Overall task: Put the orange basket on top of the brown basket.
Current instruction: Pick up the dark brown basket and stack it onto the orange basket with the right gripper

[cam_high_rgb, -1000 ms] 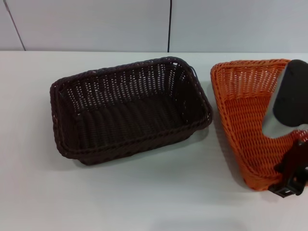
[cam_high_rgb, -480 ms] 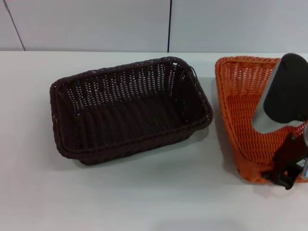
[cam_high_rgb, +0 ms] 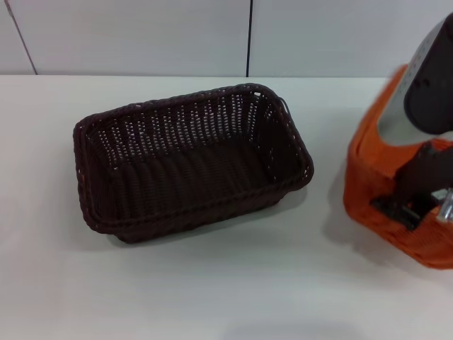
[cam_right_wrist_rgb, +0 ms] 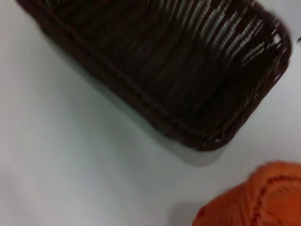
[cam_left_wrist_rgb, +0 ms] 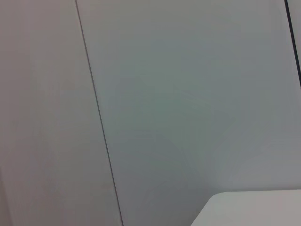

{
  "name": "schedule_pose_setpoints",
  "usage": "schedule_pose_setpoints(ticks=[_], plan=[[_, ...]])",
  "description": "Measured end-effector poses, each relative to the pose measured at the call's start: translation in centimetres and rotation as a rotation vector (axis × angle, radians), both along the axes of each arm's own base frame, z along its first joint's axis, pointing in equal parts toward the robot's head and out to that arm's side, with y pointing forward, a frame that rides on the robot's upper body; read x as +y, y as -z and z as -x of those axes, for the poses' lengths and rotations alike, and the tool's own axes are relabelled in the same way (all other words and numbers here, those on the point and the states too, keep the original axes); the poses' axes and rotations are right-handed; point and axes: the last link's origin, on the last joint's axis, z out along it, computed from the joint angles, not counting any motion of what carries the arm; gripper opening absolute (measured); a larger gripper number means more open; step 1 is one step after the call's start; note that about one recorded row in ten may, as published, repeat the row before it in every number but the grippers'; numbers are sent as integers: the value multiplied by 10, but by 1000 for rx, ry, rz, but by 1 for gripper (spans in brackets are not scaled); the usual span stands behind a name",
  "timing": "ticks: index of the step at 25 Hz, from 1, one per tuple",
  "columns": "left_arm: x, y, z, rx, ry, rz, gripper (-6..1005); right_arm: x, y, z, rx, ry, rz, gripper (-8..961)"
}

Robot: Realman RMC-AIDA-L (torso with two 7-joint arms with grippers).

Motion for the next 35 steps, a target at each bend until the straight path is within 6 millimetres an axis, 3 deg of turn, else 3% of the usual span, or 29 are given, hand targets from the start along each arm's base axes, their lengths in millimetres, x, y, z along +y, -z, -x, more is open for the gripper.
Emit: schedule_pose_setpoints(ticks=[4,9,12,13,14,18,20,22,32,35], plan=[[0,0,0,1,0,1,827,1,-10,17,10,-74,-64,153],[0,0,0,2,-1,4,827,7,-8,34,-8,-200,-103,151],[0,1,0,1,-1,5,827,9,0,48,-50,-351,-83,151],[0,1,1,0,-3,7,827,6,10,54,-109,-490,-30,151],[0,1,1,0,-3,7,827,6,10,54,-109,-490,-30,151],[-1,5,1,-9,-10,23,827,-4,34,62,-279,-813,96,150],[-1,7,2,-19,-15,34,827,-6,37,65,-327,-904,129,150],[-1,8,3,-37,-15,37,827,-8,41,63,-425,-1077,190,150],[0,11,1,-58,-10,41,827,-10,50,51,-631,-1399,289,150],[1,14,0,-69,-11,47,827,0,58,38,-742,-1526,273,149]])
